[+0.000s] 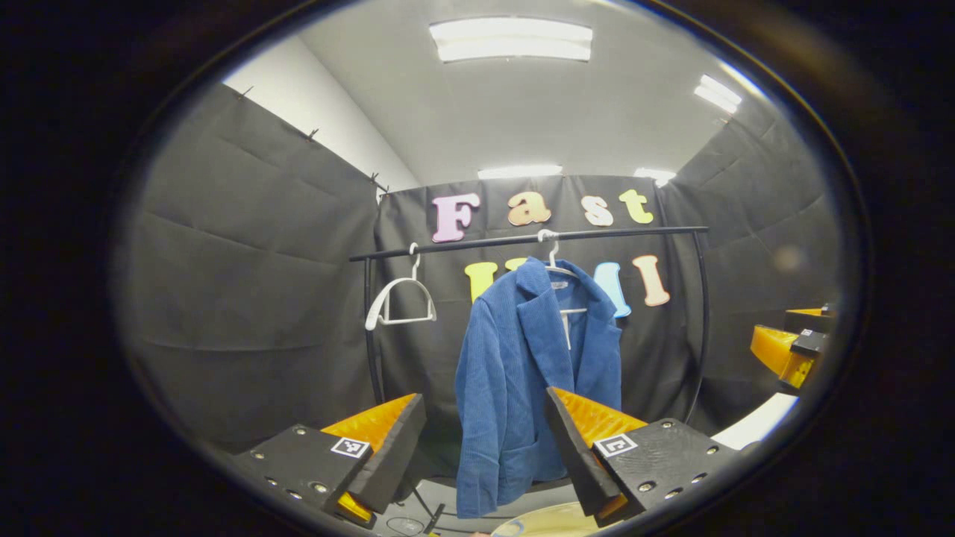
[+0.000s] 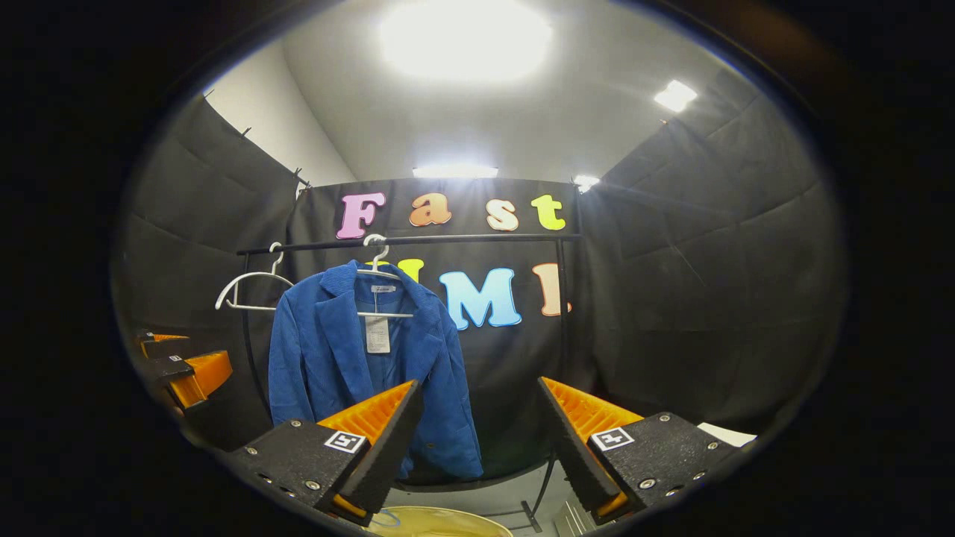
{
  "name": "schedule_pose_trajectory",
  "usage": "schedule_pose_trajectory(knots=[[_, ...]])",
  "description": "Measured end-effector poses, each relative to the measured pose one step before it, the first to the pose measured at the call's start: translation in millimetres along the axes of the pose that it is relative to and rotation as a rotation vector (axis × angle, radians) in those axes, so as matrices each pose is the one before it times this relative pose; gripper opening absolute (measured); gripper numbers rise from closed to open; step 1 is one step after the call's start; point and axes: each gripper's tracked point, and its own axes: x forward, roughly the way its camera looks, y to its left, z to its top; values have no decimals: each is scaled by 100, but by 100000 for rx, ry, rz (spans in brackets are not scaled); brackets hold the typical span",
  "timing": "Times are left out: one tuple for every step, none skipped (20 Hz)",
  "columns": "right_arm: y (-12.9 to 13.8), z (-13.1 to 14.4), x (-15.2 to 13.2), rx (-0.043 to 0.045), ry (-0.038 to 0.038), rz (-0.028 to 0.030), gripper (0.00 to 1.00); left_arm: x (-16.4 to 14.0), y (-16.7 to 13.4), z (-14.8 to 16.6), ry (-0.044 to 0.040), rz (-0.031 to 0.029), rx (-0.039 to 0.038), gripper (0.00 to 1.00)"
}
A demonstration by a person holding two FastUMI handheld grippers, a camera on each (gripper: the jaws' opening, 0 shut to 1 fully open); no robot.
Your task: Grasp the clothes on the hanger with both hands and then place them into the laundry hamper below.
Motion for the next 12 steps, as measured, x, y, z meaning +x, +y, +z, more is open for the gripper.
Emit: schedule_pose_trajectory(knots=[[128, -10, 81, 159, 112, 211, 94, -93, 95, 116, -134, -11, 245, 97], [67, -3, 12, 93, 76, 189, 94, -85, 79, 13, 27, -78, 322, 97], [95, 79, 127, -50, -36, 261, 94, 12, 52, 123, -36, -211, 317, 97], [66, 114, 92, -196, -41, 271, 93, 159, 15, 90, -55, -230, 421, 97], [65, 256, 153, -177, -352, 277, 93, 107, 21, 219, -122, -66, 698, 97], [120, 238, 180, -56, -404, 571, 93, 335, 42, 159, -340, 56, 484, 97], [188, 307, 357, -60, -314, 665, 93, 238, -16, 354, -455, -90, -61, 97], [139, 161, 465, -114, 125, 675, 94, 296, -92, 274, -227, -37, -427, 97], [243, 162, 584, -292, 83, 911, 94, 504, -142, 304, 57, -289, -442, 97], [66, 174, 485, -540, 405, 581, 93, 460, -246, 241, 16, -168, -471, 97], [-24, 306, 584, -531, 107, 687, 94, 477, -281, 431, -305, -130, -330, 97], [13, 363, 563, -345, -473, 709, 94, 443, -213, 312, -324, -97, -1, 97]])
